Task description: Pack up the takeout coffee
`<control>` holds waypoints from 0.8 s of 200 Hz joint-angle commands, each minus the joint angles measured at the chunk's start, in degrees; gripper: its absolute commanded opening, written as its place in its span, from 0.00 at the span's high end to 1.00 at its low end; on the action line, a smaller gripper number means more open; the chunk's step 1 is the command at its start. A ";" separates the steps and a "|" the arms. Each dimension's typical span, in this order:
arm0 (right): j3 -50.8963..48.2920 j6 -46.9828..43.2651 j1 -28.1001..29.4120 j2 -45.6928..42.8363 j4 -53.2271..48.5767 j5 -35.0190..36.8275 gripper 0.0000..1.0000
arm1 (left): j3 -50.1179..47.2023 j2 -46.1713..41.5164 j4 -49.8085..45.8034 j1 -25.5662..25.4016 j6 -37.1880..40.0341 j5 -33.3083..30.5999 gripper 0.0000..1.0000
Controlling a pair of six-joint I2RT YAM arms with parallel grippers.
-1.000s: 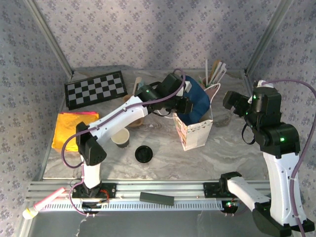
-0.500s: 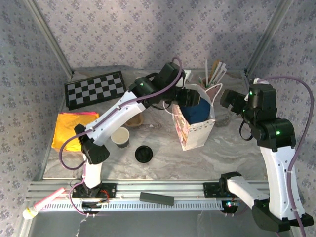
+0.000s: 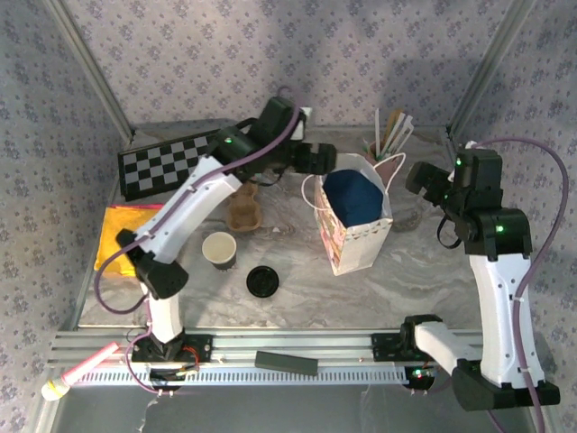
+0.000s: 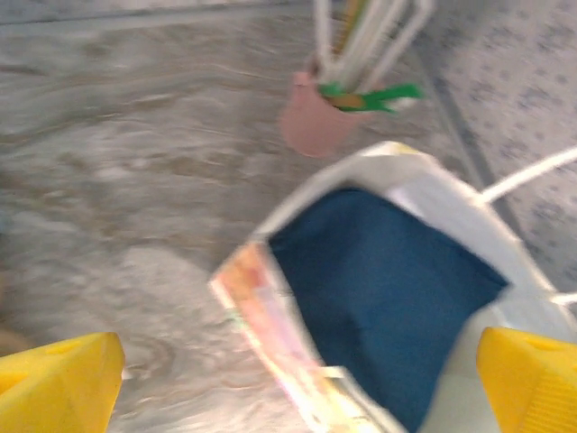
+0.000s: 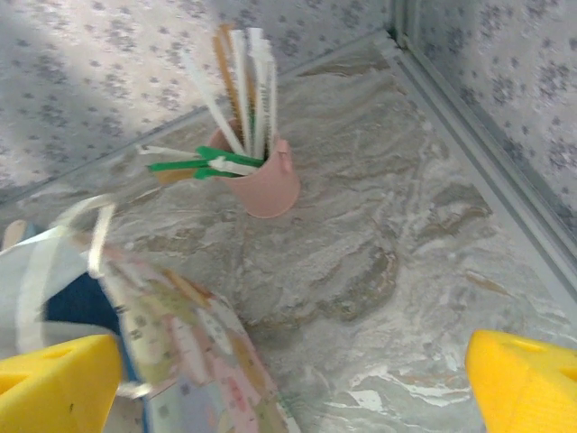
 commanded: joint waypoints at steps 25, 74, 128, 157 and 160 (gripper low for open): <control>-5.93 1.23 -6.99 0.68 3.47 -1.97 0.00 | -26.98 -22.51 9.96 16.27 -4.52 -7.85 0.00; -18.72 1.14 -10.96 3.15 12.61 4.75 0.00 | -62.76 -43.71 26.90 39.32 -4.21 -16.11 0.00; -33.47 -4.87 -8.89 7.41 33.14 8.27 0.00 | -77.09 -40.09 37.91 50.26 2.67 -20.22 0.00; -39.12 -8.57 -5.36 13.69 44.46 14.70 0.00 | -81.87 -33.18 49.75 50.43 5.92 -25.18 0.00; -39.62 -8.66 -5.18 14.40 45.71 15.26 0.00 | -82.09 -32.24 50.75 50.46 6.36 -25.16 0.00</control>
